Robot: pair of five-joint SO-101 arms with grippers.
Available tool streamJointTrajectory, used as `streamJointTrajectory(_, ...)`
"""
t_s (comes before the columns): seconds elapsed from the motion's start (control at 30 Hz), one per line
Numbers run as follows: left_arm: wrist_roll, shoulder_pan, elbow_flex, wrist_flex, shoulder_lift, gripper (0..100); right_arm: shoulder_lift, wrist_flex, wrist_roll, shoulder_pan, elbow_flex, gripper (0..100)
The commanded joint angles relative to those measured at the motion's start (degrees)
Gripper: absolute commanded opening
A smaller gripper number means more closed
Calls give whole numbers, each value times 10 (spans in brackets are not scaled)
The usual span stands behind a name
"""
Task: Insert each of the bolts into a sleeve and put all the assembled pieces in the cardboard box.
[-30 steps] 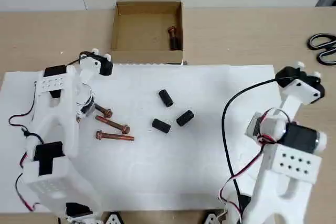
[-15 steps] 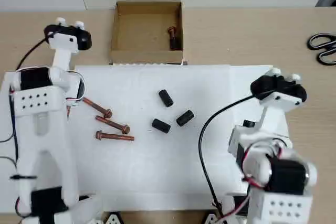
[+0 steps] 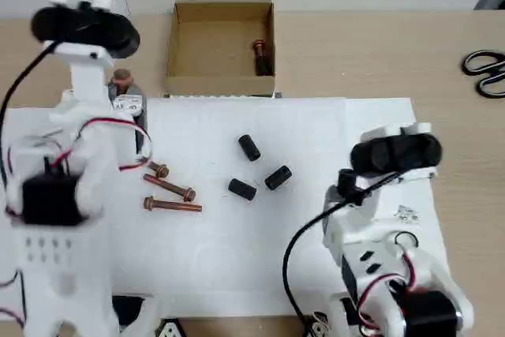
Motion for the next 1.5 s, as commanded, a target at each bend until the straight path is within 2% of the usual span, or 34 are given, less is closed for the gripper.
streamJointTrajectory(0.0,86,36,25,-29,-58,5,-34,-44,37,-35,19,3)
streamJointTrajectory(0.13,224,61,111,-62,-120,5,-99,-97,78,-61,90,3)
streamJointTrajectory(0.27,294,103,224,-142,-201,5,-179,-140,109,-95,183,3)
streamJointTrajectory(0.47,323,163,400,-315,-355,5,-268,-147,115,-175,280,3)
streamJointTrajectory(0.57,323,188,465,-361,-429,5,-258,-172,113,-196,291,3)
streamJointTrajectory(0.9,351,254,567,-364,-576,5,-258,-277,115,-225,363,3)
streamJointTrajectory(1.13,354,299,573,-364,-586,5,-258,-277,115,-256,365,3)
streamJointTrajectory(1.47,354,301,594,-363,-585,5,-258,-277,118,-257,361,3)
